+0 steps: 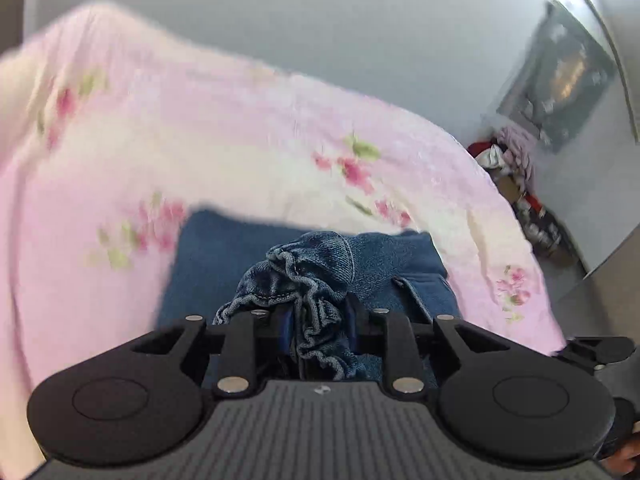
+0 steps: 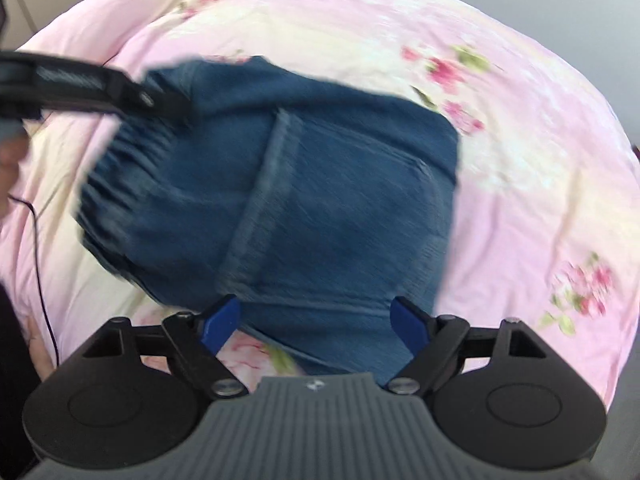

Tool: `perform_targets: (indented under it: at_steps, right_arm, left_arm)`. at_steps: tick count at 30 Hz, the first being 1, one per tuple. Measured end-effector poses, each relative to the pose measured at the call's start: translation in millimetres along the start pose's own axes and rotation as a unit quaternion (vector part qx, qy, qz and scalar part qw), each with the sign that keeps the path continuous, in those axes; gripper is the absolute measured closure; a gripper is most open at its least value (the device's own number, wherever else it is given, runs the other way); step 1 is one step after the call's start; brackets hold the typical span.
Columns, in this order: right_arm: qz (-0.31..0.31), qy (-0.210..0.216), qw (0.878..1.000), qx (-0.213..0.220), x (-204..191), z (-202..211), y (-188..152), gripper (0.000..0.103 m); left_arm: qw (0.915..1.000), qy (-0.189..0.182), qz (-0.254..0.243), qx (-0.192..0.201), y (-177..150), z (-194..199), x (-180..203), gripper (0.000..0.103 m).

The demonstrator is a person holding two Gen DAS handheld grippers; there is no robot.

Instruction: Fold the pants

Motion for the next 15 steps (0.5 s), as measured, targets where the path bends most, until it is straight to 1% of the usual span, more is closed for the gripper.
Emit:
perform_targets:
  at_steps: [2, 4, 5, 7, 9, 10, 12, 15]
  right_arm:
    - [-0.029, 0.019, 0.999, 0.007, 13, 1, -1, 0.024]
    - [-0.06, 0.042, 0.997, 0.019, 23, 2, -2, 0.024]
    - [-0.07, 0.057, 0.996, 0.026, 25, 0, -2, 0.025]
    - [-0.083, 0.075, 0.993, 0.036, 23, -7, 0, 0.03]
    - [-0.092, 0.087, 0.992, 0.03, 18, -18, 1, 0.042]
    - [-0.096, 0.093, 0.991, 0.026, 14, -27, 4, 0.044]
    - [-0.099, 0.092, 0.99, 0.03, 9, -37, 5, 0.044]
    - [-0.097, 0.089, 0.991, 0.029, -1, -49, 3, 0.043]
  left_arm:
    - [0.9987, 0.017, -0.048, -0.001, 23, -6, -1, 0.075]
    - [0.9972, 0.019, -0.068, -0.026, 37, -20, -5, 0.075]
    - [0.9962, 0.018, -0.07, -0.049, 40, -31, -10, 0.075]
    - [0.9939, 0.028, -0.072, -0.079, 34, -50, -19, 0.075]
    - [0.9923, 0.04, -0.076, -0.09, 20, -65, -31, 0.075]
    - [0.9923, 0.042, -0.066, -0.096, 13, -73, -41, 0.075]
    - [0.9931, 0.041, -0.051, -0.097, 2, -85, -54, 0.075]
    - [0.993, 0.05, -0.055, -0.092, -6, -98, -62, 0.073]
Point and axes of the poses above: each gripper's, at about its wrist camera, not at the fingertips, and z roughly against the way its jaws point, x to its right, y to its top, the point moved 3 cm from there along -z, roughly the way its jaws point, and after that the axes turned 2 degrees about x, right-handed, at the moved point
